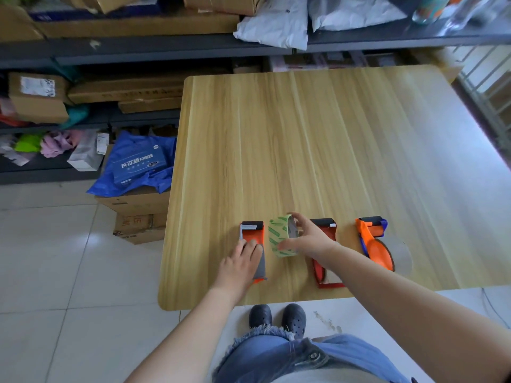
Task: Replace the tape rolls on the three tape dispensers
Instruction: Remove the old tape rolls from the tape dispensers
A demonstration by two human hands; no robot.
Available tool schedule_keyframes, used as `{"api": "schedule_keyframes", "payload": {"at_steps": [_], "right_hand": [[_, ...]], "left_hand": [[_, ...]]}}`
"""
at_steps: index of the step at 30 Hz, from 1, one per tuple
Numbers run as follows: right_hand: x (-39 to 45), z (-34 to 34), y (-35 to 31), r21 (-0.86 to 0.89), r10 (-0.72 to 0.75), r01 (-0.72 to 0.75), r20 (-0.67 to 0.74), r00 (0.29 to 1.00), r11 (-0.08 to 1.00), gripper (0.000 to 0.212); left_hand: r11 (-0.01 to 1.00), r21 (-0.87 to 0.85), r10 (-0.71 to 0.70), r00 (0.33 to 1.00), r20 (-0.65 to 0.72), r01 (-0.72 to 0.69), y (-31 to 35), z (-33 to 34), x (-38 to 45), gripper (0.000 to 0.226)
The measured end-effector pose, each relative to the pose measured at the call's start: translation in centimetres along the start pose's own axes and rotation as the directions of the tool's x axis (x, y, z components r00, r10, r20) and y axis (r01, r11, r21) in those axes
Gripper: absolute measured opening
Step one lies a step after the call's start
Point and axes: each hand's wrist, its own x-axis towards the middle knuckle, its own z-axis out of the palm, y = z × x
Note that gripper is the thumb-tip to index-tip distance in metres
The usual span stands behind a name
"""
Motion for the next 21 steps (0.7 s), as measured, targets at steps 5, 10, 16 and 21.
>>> {"api": "schedule_keyframes", "payload": {"at_steps": [5, 10, 16, 21], "right_hand": [[2.4, -0.2, -2.1, -0.362, -0.125, 0.09, -0.074, 0.989, 0.928, 0.103], [5.7, -0.1, -3.6, -0.711, -0.163, 0.085, -0.041, 0.986, 0.698, 0.101], [9.3, -0.2, -3.1, -0.889, -0.137, 0.012, -0.057, 0.989, 0.457, 0.092], [10.5, -1.0, -2.4, -0.89, -0.144, 0.067, 0.002, 0.99, 0.452, 0.1]], "left_hand": [[0.994, 0.002, 0.108, 0.991, -0.081, -0.109, -0.3, 0.9, 0.5, 0.094], [0.988, -0.037, 0.149, 0.988, 0.03, -0.148, -0.5, 0.1, 1.1, 0.084], [0.983, -0.163, 0.096, 0.994, 0.049, -0.087, -0.4, -0.4, 1.7, 0.075], [0.967, -0.249, 0.069, 0.995, 0.067, -0.05, -0.1, -1.0, 3.0, 0.071]]}}
